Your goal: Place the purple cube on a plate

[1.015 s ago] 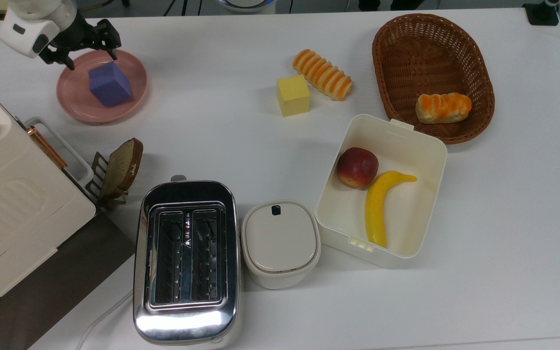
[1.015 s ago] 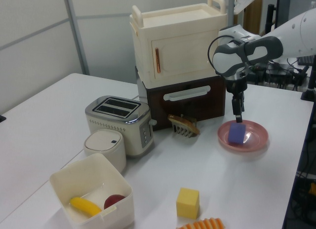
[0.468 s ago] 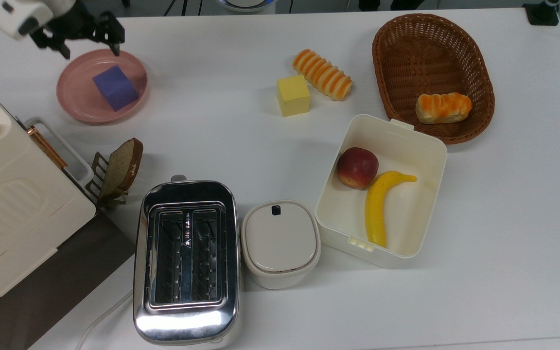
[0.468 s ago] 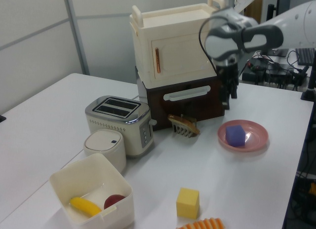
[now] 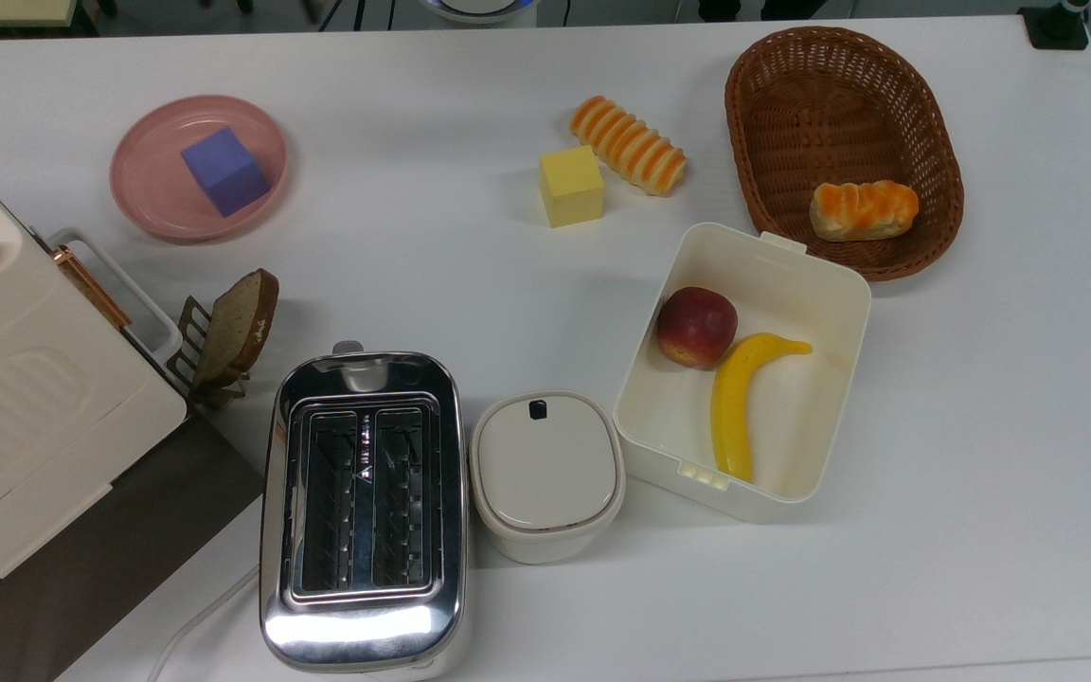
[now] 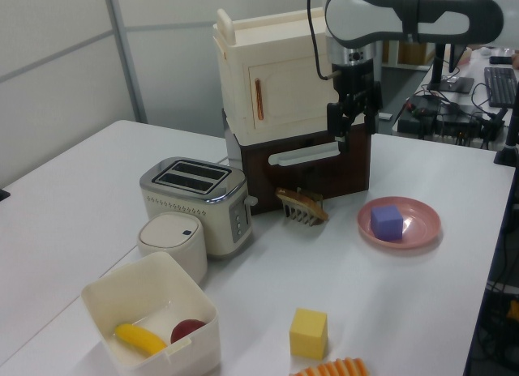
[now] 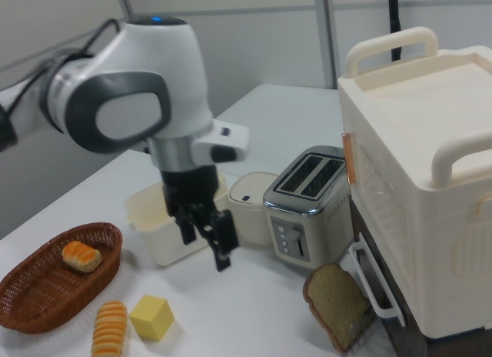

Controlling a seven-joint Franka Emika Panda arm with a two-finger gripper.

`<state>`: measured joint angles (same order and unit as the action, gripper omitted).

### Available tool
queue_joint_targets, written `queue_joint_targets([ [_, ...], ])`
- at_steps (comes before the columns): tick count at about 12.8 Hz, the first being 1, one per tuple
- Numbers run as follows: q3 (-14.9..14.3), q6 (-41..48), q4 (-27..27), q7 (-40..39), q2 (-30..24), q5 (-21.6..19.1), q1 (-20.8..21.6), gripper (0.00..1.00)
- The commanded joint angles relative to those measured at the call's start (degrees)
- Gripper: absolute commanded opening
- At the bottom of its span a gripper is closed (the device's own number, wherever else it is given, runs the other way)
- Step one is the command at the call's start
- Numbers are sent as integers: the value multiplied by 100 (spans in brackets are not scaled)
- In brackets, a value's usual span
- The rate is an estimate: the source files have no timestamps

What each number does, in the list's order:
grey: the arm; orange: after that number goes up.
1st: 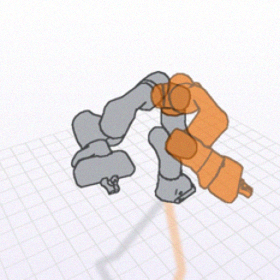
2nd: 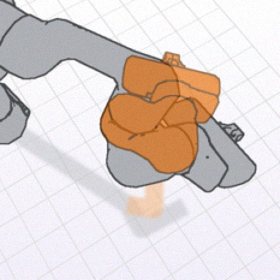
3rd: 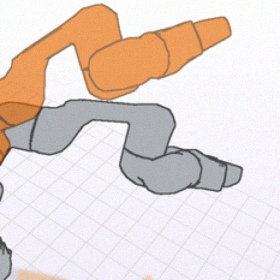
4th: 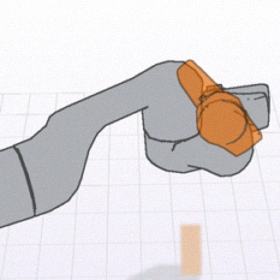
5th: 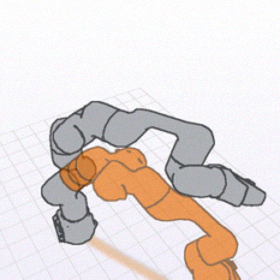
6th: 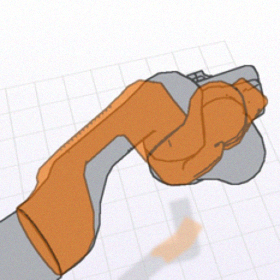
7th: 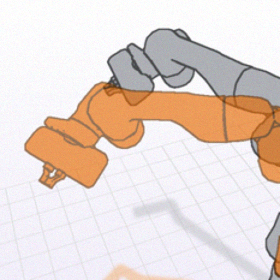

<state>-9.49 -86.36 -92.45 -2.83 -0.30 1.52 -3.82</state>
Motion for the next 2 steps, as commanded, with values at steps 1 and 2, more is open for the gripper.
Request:
queue_joint_targets([
  [1, -35, 181, -81, 546, -146, -56, 565, 100],
  [2, 0, 146, -81, 494, -128, -56, 576, 100],
])
